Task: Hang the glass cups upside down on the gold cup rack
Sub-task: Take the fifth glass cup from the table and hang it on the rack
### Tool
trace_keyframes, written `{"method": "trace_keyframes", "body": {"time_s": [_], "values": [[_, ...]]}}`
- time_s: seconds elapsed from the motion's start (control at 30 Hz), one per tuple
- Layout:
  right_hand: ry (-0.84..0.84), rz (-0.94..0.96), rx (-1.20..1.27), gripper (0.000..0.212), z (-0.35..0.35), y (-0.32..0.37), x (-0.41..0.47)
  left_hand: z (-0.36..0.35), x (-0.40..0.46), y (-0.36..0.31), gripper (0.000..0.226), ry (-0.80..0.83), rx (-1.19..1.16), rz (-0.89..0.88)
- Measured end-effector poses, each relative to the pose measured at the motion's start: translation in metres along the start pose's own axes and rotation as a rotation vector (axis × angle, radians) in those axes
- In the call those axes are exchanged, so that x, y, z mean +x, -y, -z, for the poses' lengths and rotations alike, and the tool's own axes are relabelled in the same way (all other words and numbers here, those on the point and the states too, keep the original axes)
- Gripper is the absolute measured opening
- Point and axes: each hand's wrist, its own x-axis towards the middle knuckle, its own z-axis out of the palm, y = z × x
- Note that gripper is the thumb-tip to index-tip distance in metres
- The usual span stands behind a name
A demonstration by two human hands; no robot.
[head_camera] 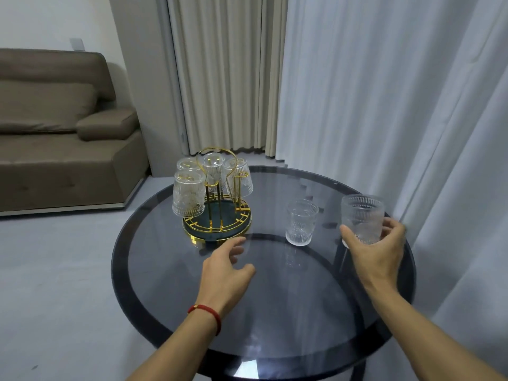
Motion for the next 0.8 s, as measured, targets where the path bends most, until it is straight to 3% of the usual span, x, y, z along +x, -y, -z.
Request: {"method": "trace_keyframes", "body": {"time_s": [0.07,0.13,0.2,0.3,0.37,0.43,0.6,0.7,0.8], "values": [[0.134,0.115,0.059,0.073,0.007,0.023,-0.007,-0.001,0.002,-0.004,0.042,0.032,-0.118,0.064],[0.37,0.195,0.07,0.075,0.007,0.044,-0.024,0.0,0.001,-0.015,0.03,0.093,-0.399,0.163],[0.589,0.293,0.021,0.079,0.0,0.058,-0.045,0.002,0.002,-0.022,0.044,0.207,-0.681,0.246],[0.743,0.379,-0.031,0.082,-0.013,0.074,-0.073,0.003,-0.001,-0.026,0.058,0.305,-0.713,0.217],[0.762,0.4,-0.032,0.081,-0.021,0.082,-0.082,0.007,0.0,-0.024,0.042,0.197,-0.677,0.215],[0.767,0.353,0.031,0.076,-0.027,0.086,-0.086,0.012,0.006,-0.017,0.033,0.131,-0.744,0.23],[0.832,0.002,0.24,0.063,-0.043,0.1,-0.092,0.019,0.019,-0.006,0.042,0.122,-0.937,0.211],[0.731,0.022,0.191,0.067,-0.051,0.109,-0.087,0.015,0.026,0.004,0.046,0.013,-0.724,0.143],[0.542,0.071,0.131,0.069,-0.061,0.126,-0.066,0.008,0.034,0.03,0.047,-0.17,-0.145,-0.063]]}}
